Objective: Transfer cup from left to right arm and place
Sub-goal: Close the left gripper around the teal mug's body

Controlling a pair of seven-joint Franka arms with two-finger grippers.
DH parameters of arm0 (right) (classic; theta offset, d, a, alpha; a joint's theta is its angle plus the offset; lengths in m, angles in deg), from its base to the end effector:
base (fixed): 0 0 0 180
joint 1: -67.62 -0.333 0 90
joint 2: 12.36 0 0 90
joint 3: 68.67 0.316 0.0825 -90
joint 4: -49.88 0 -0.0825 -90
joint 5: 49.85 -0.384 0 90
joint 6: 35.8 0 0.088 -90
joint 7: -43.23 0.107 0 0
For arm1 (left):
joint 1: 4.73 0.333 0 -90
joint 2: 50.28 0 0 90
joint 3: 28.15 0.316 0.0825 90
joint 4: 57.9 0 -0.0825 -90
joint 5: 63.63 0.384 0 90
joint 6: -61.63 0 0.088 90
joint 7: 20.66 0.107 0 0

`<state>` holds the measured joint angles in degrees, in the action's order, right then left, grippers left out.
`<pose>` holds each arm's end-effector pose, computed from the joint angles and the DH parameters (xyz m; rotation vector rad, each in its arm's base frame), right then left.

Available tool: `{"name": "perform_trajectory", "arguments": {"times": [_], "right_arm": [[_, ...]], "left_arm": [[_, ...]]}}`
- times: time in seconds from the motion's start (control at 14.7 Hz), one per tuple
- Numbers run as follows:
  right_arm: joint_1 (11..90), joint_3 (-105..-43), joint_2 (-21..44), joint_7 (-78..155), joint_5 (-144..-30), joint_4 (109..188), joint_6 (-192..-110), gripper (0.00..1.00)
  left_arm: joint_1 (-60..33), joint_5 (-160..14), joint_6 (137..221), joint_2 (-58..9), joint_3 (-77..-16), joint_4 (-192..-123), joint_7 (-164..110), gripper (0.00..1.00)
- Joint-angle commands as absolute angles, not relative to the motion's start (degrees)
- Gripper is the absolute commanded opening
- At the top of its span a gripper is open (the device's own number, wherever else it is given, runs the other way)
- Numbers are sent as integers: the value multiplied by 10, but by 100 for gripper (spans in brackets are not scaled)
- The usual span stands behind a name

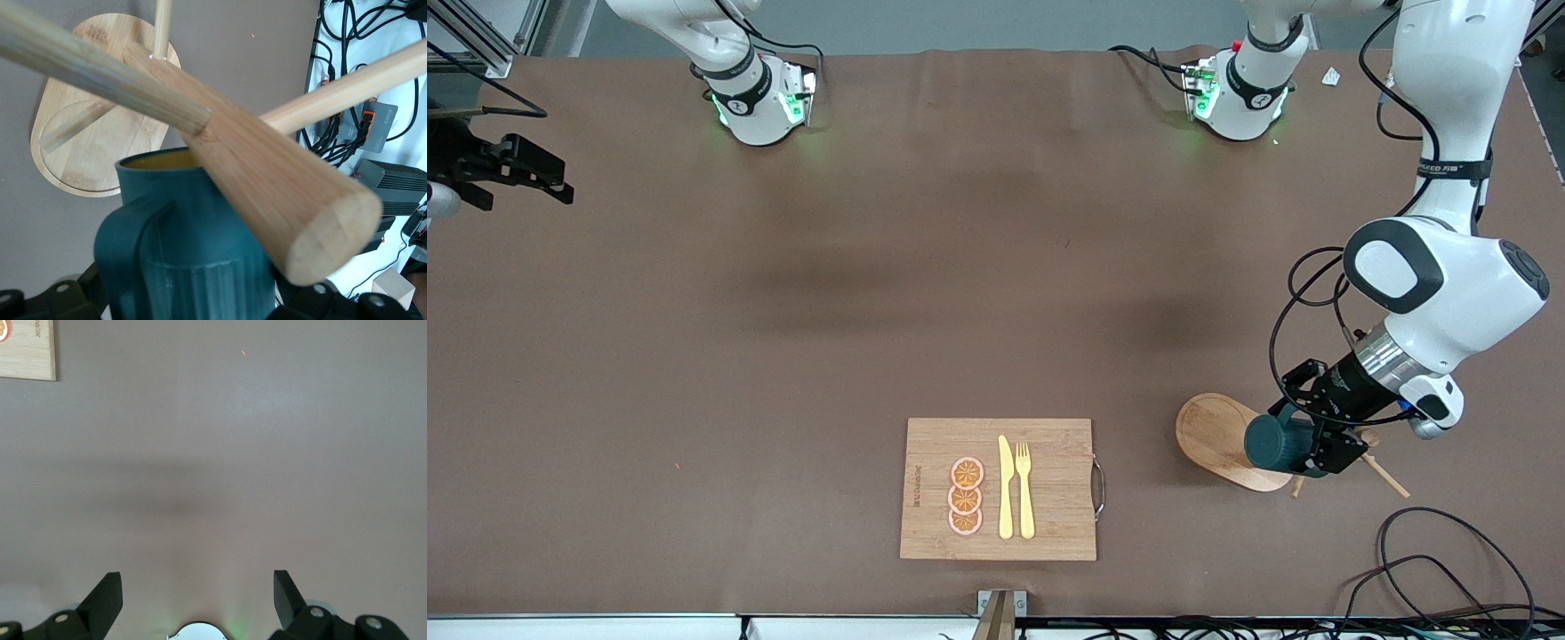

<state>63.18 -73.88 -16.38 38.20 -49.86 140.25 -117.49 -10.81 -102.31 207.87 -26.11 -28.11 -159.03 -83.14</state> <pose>0.5171 -0.0088 0.6468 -3.1262 -0.1171 0.1271 0.6815 -0.0636 0.3620 1.8844 1.7305 0.0314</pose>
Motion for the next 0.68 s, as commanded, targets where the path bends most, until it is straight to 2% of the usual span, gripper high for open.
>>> {"name": "perform_trajectory", "arguments": {"times": [0.0,0.07,0.27,0.41,0.61], "right_arm": [[632,-739,-168,381,-505,1400,-1169,100],[632,-739,-168,380,-505,1400,-1169,100],[632,-739,-168,380,-505,1400,-1169,100],[632,-739,-168,380,-505,1400,-1169,100],[631,-739,-168,381,-506,1400,-1170,100]], "left_arm": [[-110,-1034,2084,-255,-282,-1581,-834,98],[-110,-1034,2084,-255,-282,-1580,-835,96],[-109,-1034,2084,-255,-282,-1580,-836,68],[-109,-1034,2084,-256,-282,-1580,-838,57],[-109,-1034,2080,-262,-283,-1579,-839,55]]}}
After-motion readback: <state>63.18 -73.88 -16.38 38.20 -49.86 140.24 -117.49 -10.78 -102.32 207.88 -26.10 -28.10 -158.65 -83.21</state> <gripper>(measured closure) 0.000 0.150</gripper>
